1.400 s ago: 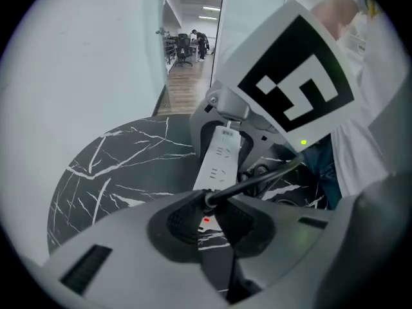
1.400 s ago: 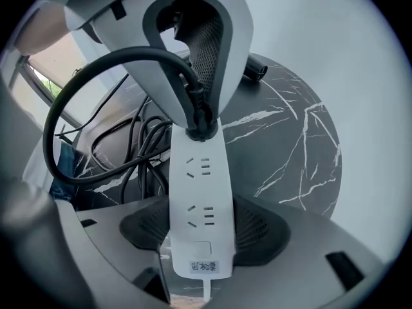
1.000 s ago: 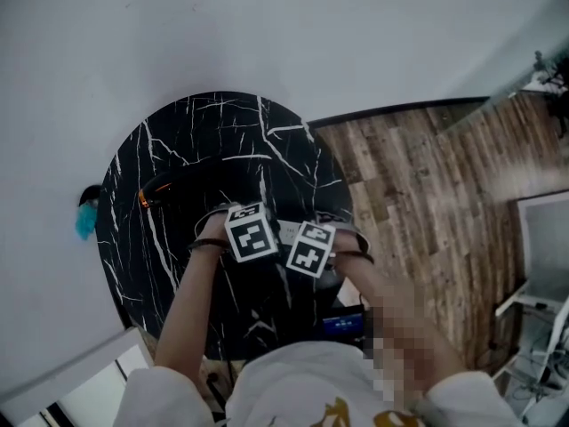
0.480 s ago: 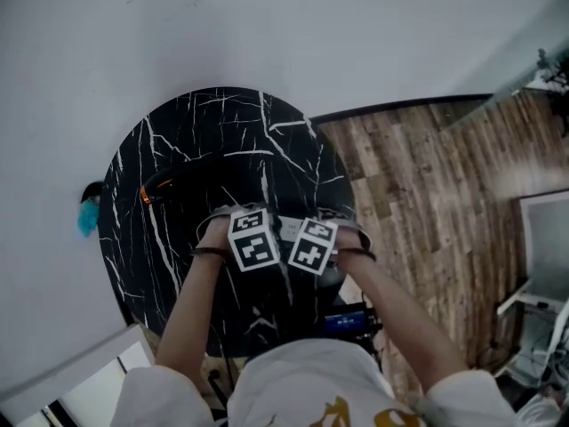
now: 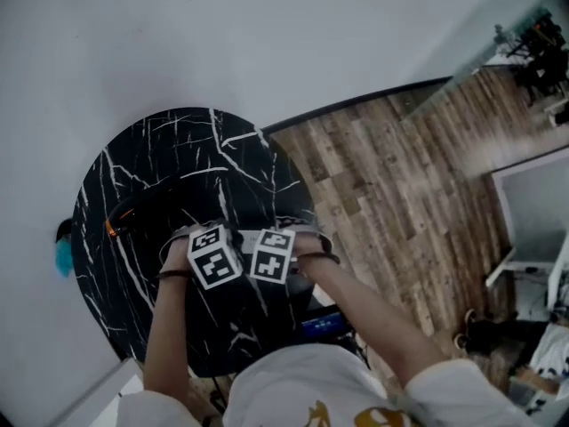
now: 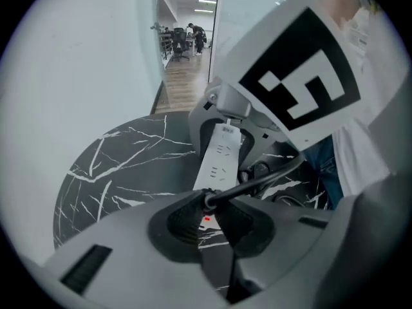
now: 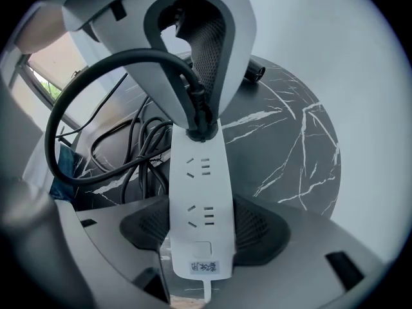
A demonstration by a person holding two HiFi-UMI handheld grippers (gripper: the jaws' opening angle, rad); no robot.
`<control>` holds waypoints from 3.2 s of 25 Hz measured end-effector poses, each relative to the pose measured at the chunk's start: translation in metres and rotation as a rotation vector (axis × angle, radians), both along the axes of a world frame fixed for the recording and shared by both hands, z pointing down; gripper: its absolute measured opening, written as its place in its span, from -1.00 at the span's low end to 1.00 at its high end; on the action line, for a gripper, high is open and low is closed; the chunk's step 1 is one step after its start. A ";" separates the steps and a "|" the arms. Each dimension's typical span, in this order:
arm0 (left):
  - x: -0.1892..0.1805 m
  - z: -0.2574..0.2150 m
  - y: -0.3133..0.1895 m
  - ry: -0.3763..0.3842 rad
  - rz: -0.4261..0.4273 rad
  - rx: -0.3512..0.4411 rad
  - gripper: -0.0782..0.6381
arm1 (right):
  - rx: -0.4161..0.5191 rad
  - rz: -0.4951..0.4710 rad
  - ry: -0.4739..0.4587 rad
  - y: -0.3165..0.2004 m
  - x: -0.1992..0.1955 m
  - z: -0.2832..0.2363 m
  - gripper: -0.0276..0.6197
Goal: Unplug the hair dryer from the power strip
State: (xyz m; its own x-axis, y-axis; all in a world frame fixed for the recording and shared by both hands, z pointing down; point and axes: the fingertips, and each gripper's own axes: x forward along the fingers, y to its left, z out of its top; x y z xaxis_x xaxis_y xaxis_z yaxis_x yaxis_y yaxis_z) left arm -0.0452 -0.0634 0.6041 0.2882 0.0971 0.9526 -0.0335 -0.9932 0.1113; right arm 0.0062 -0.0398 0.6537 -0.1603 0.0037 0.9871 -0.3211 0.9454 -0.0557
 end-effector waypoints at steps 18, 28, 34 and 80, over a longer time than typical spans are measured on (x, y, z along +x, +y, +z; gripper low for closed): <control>-0.002 -0.008 -0.008 0.007 0.005 -0.129 -0.63 | 0.002 -0.020 -0.026 0.005 -0.007 -0.004 -0.09; -0.006 -0.006 -0.005 0.019 -0.022 -0.112 -0.64 | 0.001 -0.022 -0.031 0.004 -0.009 -0.004 -0.09; -0.005 -0.009 0.001 0.016 -0.021 -0.042 -0.64 | -0.007 -0.004 -0.043 0.006 -0.009 -0.005 -0.08; -0.002 -0.014 -0.009 0.034 0.008 -0.106 -0.64 | -0.004 0.010 -0.021 0.004 -0.008 -0.004 -0.08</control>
State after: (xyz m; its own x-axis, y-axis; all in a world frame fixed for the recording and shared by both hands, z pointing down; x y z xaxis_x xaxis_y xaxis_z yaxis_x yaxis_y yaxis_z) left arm -0.0473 -0.0719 0.5901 0.3192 0.1993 0.9265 -0.0204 -0.9760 0.2170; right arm -0.0018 -0.0357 0.6494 -0.1811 0.0062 0.9835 -0.3291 0.9420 -0.0665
